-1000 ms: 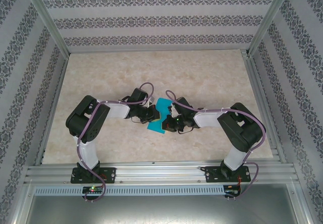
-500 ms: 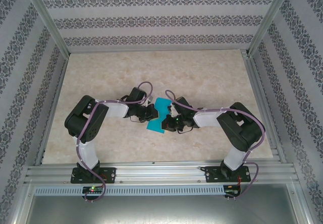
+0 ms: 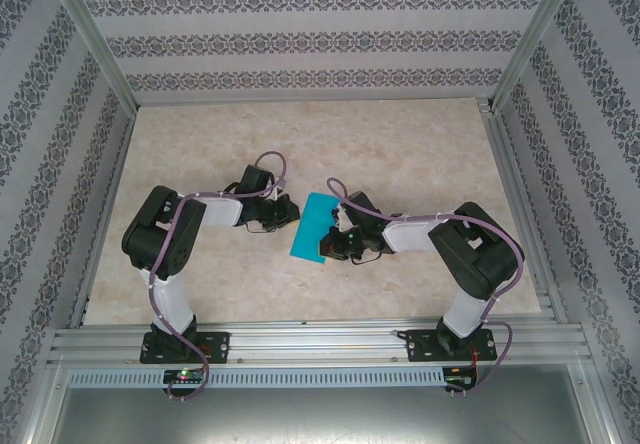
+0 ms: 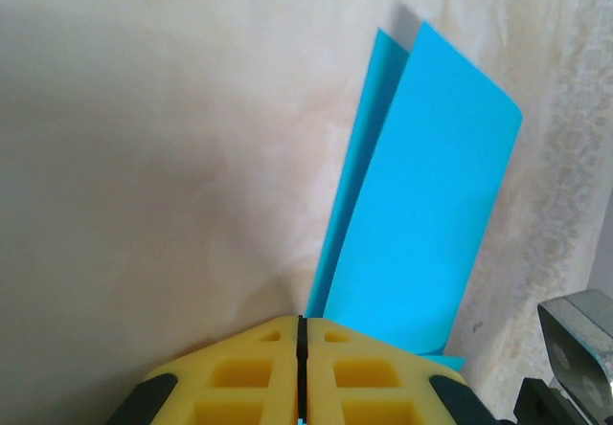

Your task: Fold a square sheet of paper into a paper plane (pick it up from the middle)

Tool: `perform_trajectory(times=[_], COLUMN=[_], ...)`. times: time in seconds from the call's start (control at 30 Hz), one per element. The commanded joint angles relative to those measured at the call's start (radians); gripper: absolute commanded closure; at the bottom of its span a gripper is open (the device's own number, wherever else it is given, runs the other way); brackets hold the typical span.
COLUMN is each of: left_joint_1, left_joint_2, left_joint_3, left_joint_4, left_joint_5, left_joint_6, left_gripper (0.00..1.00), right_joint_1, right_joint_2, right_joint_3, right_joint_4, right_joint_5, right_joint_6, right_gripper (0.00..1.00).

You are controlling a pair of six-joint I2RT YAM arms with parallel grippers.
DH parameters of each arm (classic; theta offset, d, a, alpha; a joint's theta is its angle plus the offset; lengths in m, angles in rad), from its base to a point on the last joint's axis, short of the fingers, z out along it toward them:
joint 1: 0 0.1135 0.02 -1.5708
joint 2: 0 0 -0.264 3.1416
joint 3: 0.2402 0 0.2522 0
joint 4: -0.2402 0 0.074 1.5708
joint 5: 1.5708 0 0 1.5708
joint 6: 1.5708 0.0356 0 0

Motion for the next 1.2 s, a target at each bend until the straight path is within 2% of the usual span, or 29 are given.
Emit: perform_trajectory(times=[0.0, 0.17, 0.33, 0.53, 0.7, 0.93, 1.17], left_joint_1=[0.019, 0.011, -0.058, -0.085, -0.085, -0.085, -0.086], left_joint_2=[-0.017, -0.107, -0.133, -0.044, 0.019, 0.040, 0.036], left_joint_3=[0.025, -0.002, 0.002, 0.007, 0.045, 0.045, 0.050], left_joint_4=[-0.014, -0.013, -0.041, -0.057, -0.117, -0.160, -0.170], left_joint_5=[-0.024, 0.014, 0.085, 0.058, -0.019, -0.072, -0.061], left_joint_6=[0.043, 0.025, 0.047, 0.036, 0.039, 0.051, 0.056], left_gripper=[0.88, 0.84, 0.85, 0.89, 0.92, 0.93, 0.93], right_joint_1=[0.002, 0.001, 0.002, 0.001, -0.001, 0.005, 0.017], right_joint_2=[0.071, 0.068, 0.059, 0.032, -0.005, -0.066, 0.031], right_joint_3=[-0.049, -0.038, -0.026, -0.018, 0.009, 0.086, 0.178], right_joint_4=[-0.153, -0.152, -0.160, -0.169, -0.185, -0.179, -0.130], right_joint_5=[0.074, 0.070, 0.068, 0.068, 0.058, 0.020, -0.008], right_joint_6=[-0.010, -0.007, -0.009, -0.006, -0.009, 0.010, 0.037], right_gripper=[1.00, 1.00, 0.99, 0.98, 0.97, 0.93, 0.91])
